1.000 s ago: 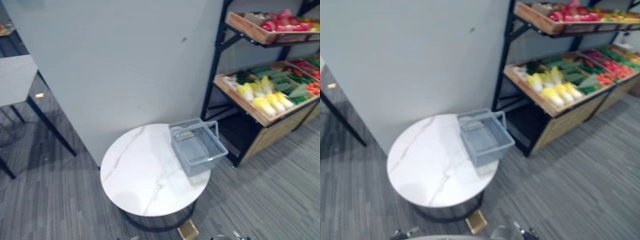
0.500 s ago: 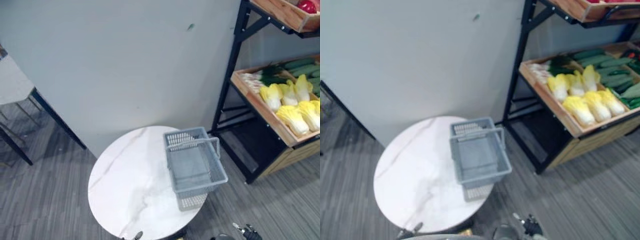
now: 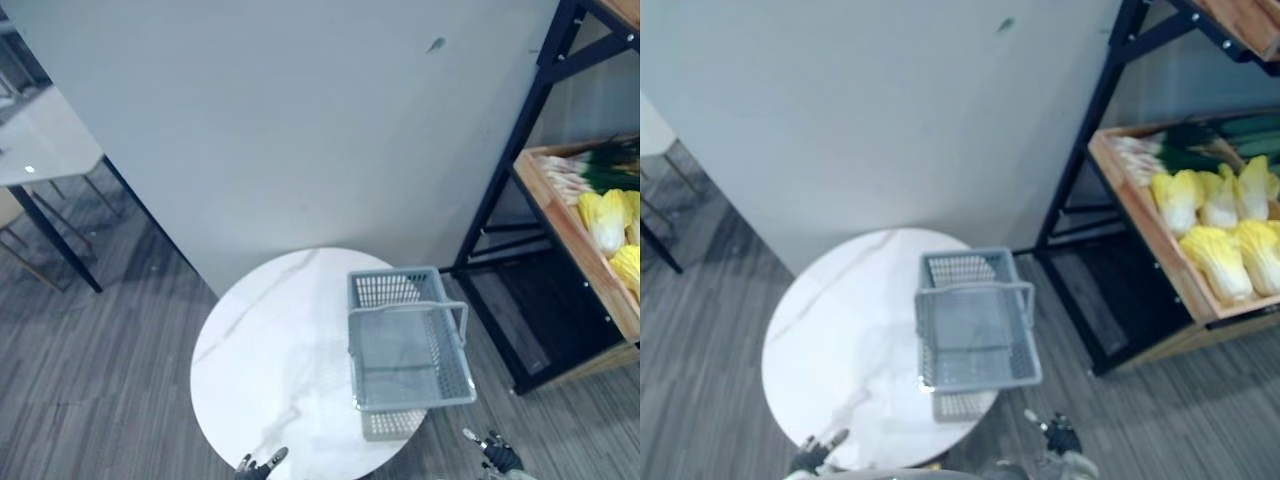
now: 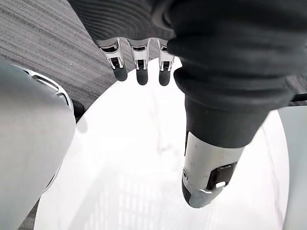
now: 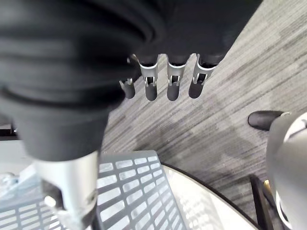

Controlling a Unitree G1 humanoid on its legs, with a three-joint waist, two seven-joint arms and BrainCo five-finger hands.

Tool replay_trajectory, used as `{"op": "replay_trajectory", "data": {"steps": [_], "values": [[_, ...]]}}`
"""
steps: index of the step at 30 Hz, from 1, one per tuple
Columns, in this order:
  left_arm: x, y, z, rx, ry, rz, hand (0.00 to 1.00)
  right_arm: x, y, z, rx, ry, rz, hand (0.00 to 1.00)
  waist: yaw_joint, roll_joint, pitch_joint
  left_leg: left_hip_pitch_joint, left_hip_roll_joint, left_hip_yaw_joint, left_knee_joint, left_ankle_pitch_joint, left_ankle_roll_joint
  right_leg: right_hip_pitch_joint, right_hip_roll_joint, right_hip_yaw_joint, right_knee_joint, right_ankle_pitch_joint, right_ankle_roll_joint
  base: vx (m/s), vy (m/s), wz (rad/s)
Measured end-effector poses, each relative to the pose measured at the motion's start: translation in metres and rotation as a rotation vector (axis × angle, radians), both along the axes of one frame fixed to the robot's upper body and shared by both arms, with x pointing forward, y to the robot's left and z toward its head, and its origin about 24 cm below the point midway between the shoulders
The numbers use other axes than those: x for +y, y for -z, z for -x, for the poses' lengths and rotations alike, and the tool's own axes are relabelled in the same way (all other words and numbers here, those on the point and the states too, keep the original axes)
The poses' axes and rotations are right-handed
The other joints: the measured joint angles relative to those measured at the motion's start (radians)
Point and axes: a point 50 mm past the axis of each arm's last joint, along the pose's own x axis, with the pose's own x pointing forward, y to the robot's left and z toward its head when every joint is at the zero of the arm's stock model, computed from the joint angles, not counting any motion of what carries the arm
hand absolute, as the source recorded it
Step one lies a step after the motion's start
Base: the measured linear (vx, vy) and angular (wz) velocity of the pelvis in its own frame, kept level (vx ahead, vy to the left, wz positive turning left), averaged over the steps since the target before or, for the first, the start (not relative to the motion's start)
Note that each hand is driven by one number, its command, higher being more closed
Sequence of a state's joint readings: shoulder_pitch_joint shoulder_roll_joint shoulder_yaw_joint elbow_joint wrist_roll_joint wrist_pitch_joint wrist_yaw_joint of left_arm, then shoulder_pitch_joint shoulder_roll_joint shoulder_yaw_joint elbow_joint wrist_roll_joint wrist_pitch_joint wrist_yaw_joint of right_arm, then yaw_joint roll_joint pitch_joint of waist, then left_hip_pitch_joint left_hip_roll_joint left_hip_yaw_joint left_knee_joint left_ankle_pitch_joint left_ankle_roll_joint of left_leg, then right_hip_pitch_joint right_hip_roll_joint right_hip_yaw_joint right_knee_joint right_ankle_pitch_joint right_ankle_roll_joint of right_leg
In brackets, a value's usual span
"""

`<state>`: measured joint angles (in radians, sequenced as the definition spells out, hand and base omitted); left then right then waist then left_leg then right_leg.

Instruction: Pick vegetable in the basket

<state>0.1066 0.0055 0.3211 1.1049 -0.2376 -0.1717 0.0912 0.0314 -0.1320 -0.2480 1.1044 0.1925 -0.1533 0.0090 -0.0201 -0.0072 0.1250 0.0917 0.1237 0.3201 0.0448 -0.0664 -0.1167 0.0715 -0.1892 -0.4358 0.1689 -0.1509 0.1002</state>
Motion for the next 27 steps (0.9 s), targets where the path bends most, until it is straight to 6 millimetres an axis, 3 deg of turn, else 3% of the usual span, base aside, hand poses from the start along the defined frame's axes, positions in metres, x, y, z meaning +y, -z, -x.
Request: {"op": "replay_trajectory", "data": {"steps": [5,8,12,15,21,27], "values": [[0.002,0.000,0.004,0.029,0.054,-0.033,0.00,-0.048,-0.024,-0.017,-0.057,0.002,0.221,0.00,-0.001,0.029,-0.014,0.022,-0.022,0.029,-0.077,0.014,0.021,-0.016,0.002,0.030,-0.028,0.027,0.016,-0.04,0.092,-0.18],[0.001,0.002,0.011,0.058,0.075,-0.034,0.00,-0.080,-0.056,-0.040,-0.125,-0.100,0.435,0.00,-0.003,0.044,-0.024,0.034,-0.024,0.046,-0.111,0.024,0.022,-0.033,0.011,0.050,-0.032,0.034,0.015,0.03,0.010,-0.17],[0.004,0.004,0.028,0.104,0.110,-0.048,0.00,-0.095,-0.095,-0.073,-0.242,-0.205,0.622,0.00,-0.006,0.052,-0.030,0.033,-0.023,0.051,-0.132,0.029,0.019,-0.038,0.027,0.059,-0.049,0.039,0.011,0.02,-0.015,-0.09],[0.008,0.004,0.038,0.133,0.146,-0.061,0.00,-0.104,-0.132,-0.098,-0.332,-0.307,0.795,0.00,-0.007,0.043,-0.033,0.016,-0.021,0.047,-0.135,0.033,0.019,-0.055,0.034,0.061,-0.065,0.052,0.001,0.04,-0.020,0.02],[0.012,0.003,0.036,0.128,0.212,-0.071,0.00,-0.094,-0.179,-0.138,-0.442,-0.521,1.016,0.00,-0.007,0.030,-0.034,-0.002,-0.030,0.024,-0.129,0.034,0.021,-0.051,0.033,0.064,-0.105,0.084,0.000,0.01,0.001,0.02],[0.019,0.001,0.035,0.127,0.229,-0.079,0.00,-0.064,-0.199,-0.170,-0.520,-0.763,1.124,0.00,-0.005,0.011,-0.028,-0.009,-0.035,0.019,-0.129,0.039,0.028,-0.050,0.030,0.064,-0.118,0.102,0.002,-0.03,0.001,0.02]]}}
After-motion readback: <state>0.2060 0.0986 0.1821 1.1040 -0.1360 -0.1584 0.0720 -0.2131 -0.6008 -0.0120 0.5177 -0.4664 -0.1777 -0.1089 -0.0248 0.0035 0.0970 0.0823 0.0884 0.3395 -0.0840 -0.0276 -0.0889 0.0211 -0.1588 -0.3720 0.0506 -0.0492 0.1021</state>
